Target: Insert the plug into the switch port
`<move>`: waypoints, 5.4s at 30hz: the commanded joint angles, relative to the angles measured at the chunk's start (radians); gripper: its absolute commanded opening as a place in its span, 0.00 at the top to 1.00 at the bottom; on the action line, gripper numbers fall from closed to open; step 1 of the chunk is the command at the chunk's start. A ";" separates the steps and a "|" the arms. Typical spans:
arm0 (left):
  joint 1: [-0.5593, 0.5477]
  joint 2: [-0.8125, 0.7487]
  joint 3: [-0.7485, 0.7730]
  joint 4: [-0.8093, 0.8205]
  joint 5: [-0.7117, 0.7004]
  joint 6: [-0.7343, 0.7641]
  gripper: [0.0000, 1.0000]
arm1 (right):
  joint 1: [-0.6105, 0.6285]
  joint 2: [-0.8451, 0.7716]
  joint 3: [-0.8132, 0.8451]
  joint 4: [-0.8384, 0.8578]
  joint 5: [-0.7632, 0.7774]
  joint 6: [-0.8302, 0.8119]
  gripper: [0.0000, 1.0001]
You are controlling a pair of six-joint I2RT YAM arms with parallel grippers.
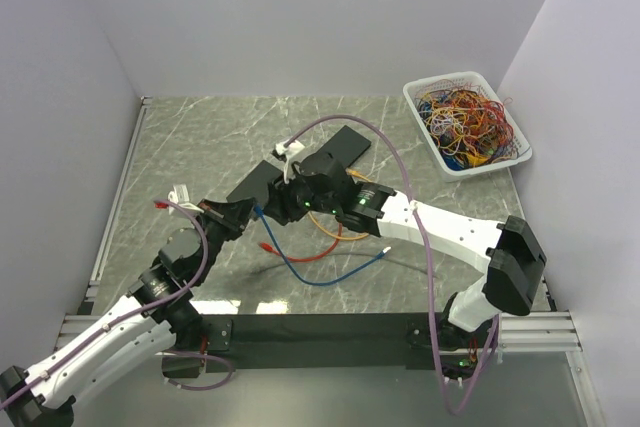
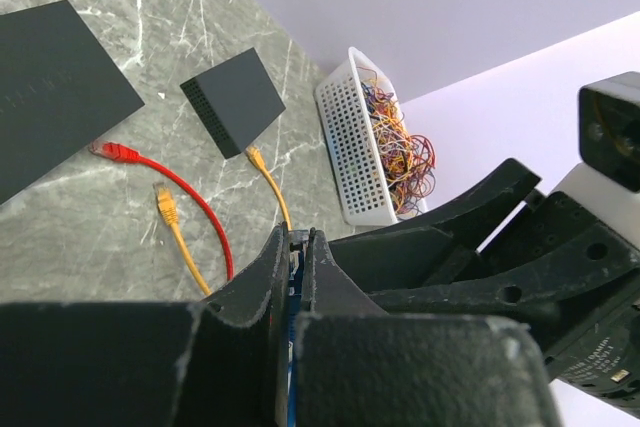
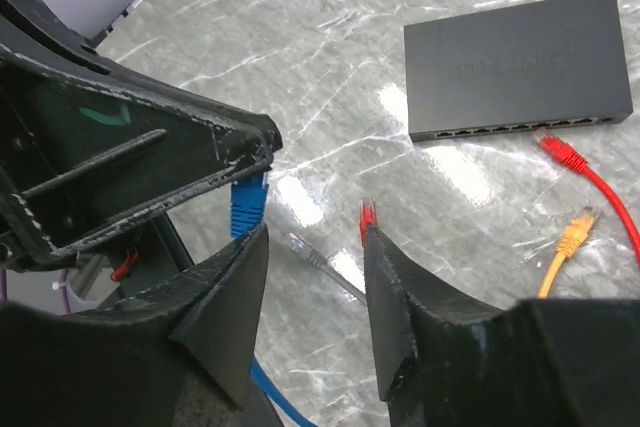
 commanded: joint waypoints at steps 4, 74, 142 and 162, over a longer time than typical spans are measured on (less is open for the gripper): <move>0.000 0.007 -0.015 0.012 -0.019 -0.031 0.99 | 0.023 0.004 0.066 0.021 0.019 -0.005 0.51; -0.006 0.028 0.011 0.002 0.007 0.035 0.52 | 0.040 0.077 0.015 0.036 -0.018 0.017 1.00; 0.754 0.995 0.267 0.381 0.638 0.446 0.30 | -0.081 0.585 0.254 -0.042 0.120 -0.075 1.00; 0.754 0.974 0.216 0.385 0.664 0.527 0.32 | -0.080 0.519 0.207 -0.050 0.148 -0.062 1.00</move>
